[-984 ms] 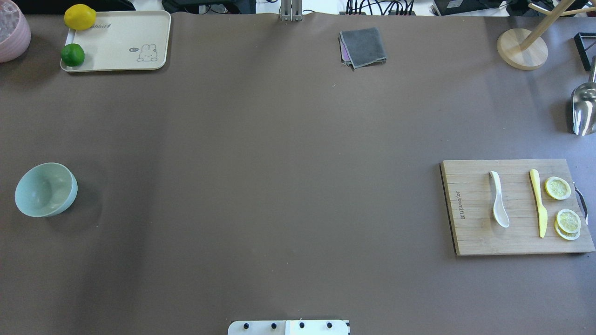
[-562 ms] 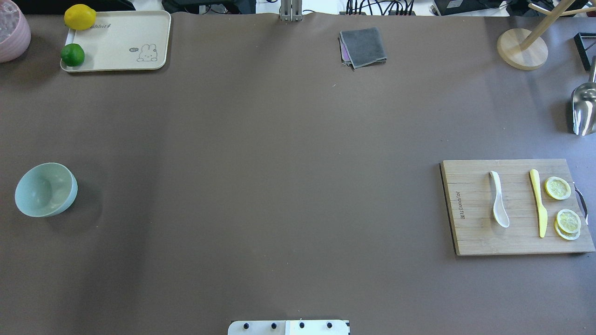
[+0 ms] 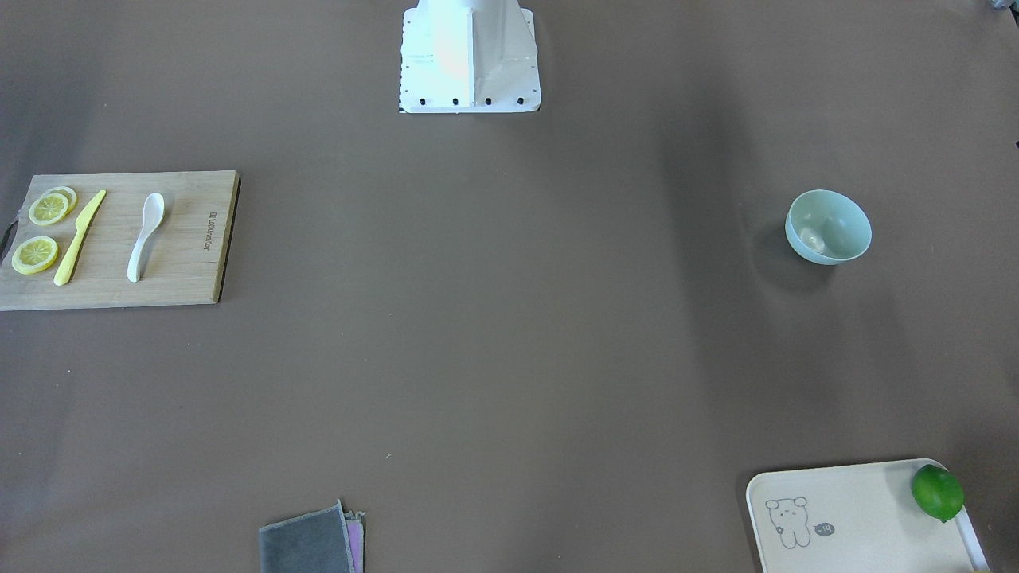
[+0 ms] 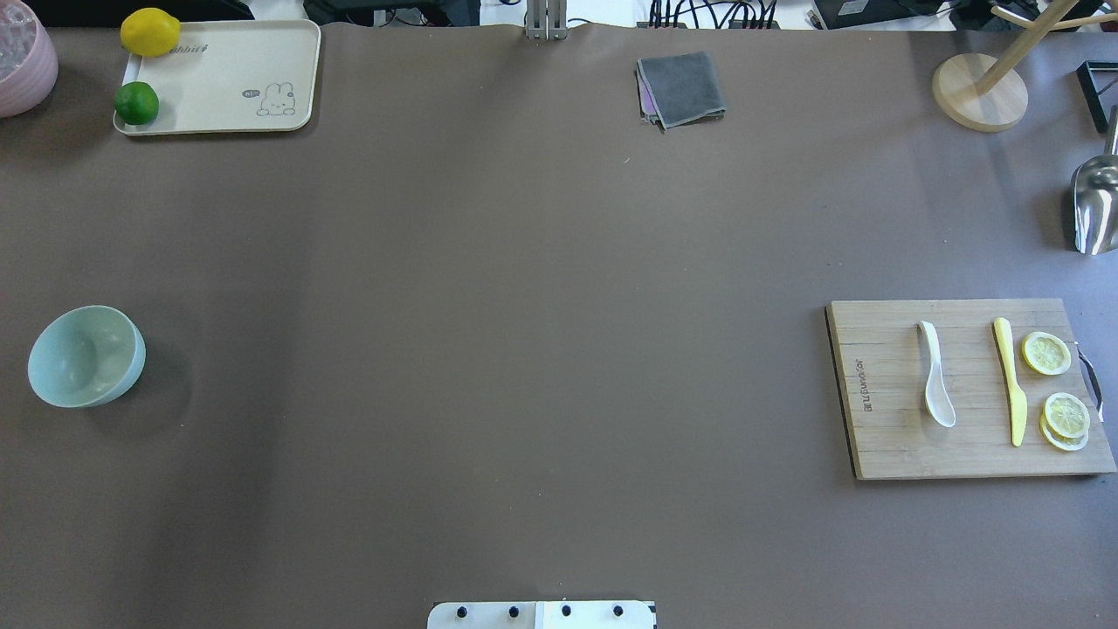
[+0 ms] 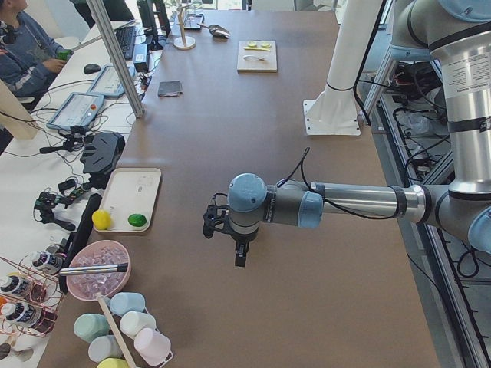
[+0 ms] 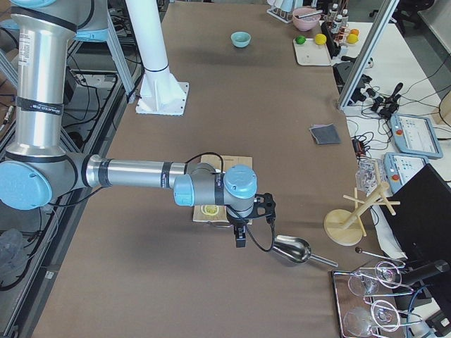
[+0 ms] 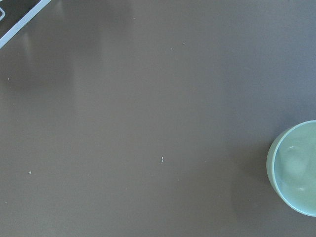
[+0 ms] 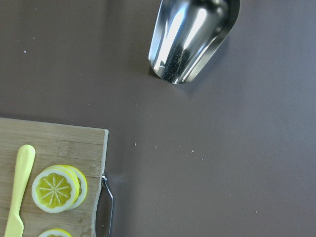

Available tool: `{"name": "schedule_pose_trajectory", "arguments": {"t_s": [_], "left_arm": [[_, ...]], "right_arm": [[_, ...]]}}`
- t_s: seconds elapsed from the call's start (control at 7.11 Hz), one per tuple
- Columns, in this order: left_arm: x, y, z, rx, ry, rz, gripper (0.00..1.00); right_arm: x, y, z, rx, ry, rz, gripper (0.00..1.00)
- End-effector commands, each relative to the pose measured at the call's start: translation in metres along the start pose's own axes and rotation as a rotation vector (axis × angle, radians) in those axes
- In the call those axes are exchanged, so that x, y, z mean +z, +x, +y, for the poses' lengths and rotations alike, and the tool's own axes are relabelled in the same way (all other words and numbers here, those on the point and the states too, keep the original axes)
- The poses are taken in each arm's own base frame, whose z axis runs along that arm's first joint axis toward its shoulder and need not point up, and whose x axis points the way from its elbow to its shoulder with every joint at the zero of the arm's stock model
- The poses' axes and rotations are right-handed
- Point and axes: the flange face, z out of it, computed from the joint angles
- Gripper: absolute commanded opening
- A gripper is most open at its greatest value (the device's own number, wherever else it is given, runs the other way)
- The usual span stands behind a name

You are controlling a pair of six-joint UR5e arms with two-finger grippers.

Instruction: Place spoon in bowl

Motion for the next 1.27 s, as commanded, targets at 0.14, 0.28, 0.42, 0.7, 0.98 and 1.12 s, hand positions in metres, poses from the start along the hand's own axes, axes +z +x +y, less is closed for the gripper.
{"name": "schedule_pose_trajectory", "arguments": {"t_s": [0.14, 0.28, 0.42, 0.7, 0.98, 1.12], "left_arm": [[0.0027, -0.0025, 0.0017, -0.009, -0.005, 0.005, 0.98], [0.0008, -0.0013, 0.0013, -0.007, -0.001, 0.005, 0.98], [0.0010, -0.0016, 0.0020, -0.007, -0.001, 0.005, 0.98], [0.0017, -0.0032, 0.0025, -0.013, -0.003, 0.004, 0.98], [-0.0002, -0.0026, 0.0022, -0.005, 0.001, -0.002, 0.98], [0.0009, -0.0023, 0.0024, -0.007, -0.003, 0.004, 0.98]], "right_arm": [[-0.0002, -0.0006, -0.0024, -0.001, 0.003, -0.005, 1.00], [-0.0002, -0.0007, -0.0024, 0.001, 0.003, -0.006, 1.00], [-0.0015, -0.0019, -0.0037, -0.004, 0.009, -0.006, 1.00], [-0.0031, -0.0036, -0.0076, -0.010, 0.013, -0.007, 1.00], [-0.0038, -0.0042, -0.0083, -0.017, 0.019, -0.007, 1.00], [-0.0013, -0.0017, -0.0066, -0.034, 0.037, -0.005, 1.00]]}}
